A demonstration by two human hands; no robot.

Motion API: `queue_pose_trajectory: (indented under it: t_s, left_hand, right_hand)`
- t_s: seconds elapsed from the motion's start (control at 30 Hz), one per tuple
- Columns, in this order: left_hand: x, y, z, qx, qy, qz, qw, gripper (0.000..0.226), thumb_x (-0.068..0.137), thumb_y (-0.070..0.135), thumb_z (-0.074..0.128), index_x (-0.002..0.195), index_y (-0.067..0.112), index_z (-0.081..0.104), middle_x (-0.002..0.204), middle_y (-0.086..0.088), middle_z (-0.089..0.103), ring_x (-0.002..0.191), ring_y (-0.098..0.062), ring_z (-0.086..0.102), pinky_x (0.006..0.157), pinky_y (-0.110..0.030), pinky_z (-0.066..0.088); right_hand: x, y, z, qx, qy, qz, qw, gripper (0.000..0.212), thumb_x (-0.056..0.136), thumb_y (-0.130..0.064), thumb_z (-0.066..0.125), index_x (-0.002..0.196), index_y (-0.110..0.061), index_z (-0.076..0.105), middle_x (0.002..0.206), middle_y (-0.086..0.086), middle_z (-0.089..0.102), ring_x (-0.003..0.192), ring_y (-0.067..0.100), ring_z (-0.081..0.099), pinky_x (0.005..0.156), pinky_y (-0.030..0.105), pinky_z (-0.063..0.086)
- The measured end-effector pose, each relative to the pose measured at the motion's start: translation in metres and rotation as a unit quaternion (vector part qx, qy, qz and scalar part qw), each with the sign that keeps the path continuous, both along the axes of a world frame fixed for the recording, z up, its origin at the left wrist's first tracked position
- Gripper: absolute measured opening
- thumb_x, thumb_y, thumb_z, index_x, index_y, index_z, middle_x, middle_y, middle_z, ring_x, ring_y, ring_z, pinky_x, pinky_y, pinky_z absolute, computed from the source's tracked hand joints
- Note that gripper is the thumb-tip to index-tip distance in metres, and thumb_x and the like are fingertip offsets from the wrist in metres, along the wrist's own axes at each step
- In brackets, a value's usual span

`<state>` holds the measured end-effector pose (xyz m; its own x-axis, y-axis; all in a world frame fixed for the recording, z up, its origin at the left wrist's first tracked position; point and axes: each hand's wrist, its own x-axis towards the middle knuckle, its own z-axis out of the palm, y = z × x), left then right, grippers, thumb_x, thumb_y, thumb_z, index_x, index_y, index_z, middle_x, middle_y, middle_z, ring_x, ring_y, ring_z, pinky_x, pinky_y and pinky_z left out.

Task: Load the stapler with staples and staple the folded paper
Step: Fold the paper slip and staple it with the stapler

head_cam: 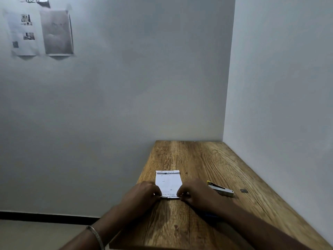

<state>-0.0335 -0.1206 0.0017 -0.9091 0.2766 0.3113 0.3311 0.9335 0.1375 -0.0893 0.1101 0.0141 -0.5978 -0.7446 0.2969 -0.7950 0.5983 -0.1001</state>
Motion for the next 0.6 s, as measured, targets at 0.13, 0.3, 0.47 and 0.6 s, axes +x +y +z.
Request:
queue_pose_trajectory:
  t_s: [0.13,0.3,0.47,0.6]
  left_hand:
    - [0.004,-0.003,-0.002,0.024,0.017,0.017,0.999,0.024,0.097,0.029,0.055,0.116,0.027,0.070,0.115,0.008,0.069,0.100,-0.006,0.063,0.085,-0.024,0.053]
    - [0.005,-0.003,-0.004,0.056,0.034,0.044,0.997,0.020,0.097,0.028,0.054,0.109,0.030,0.069,0.106,0.011,0.071,0.089,-0.006,0.063,0.074,-0.024,0.052]
    - [-0.002,-0.001,-0.007,0.107,0.029,0.076,0.991,0.017,0.097,0.028,0.055,0.106,0.027,0.069,0.102,0.011,0.071,0.085,-0.006,0.063,0.072,-0.026,0.051]
    - [-0.007,0.001,-0.010,0.129,0.039,0.106,0.985,0.017,0.095,0.025,0.054,0.102,0.022,0.070,0.101,0.007,0.072,0.088,-0.011,0.064,0.074,-0.027,0.048]
  right_hand:
    - [0.002,0.002,0.002,-0.001,0.007,0.001,1.000,0.023,0.096,-0.021,0.062,0.115,-0.015,0.074,0.113,0.003,0.075,0.100,0.017,0.068,0.088,0.033,0.053]
    - [-0.002,0.001,0.003,-0.023,0.007,-0.016,1.000,0.023,0.097,-0.019,0.059,0.114,-0.013,0.073,0.109,0.004,0.075,0.096,0.017,0.069,0.086,0.034,0.054]
    - [-0.012,-0.006,0.000,-0.033,0.018,-0.054,0.998,0.021,0.099,-0.027,0.055,0.110,-0.014,0.068,0.107,0.006,0.072,0.096,0.020,0.065,0.083,0.038,0.053]
    - [-0.021,-0.009,-0.007,-0.033,0.012,-0.074,0.997,0.019,0.098,-0.030,0.057,0.106,-0.016,0.065,0.108,0.004,0.069,0.099,0.019,0.061,0.083,0.038,0.051]
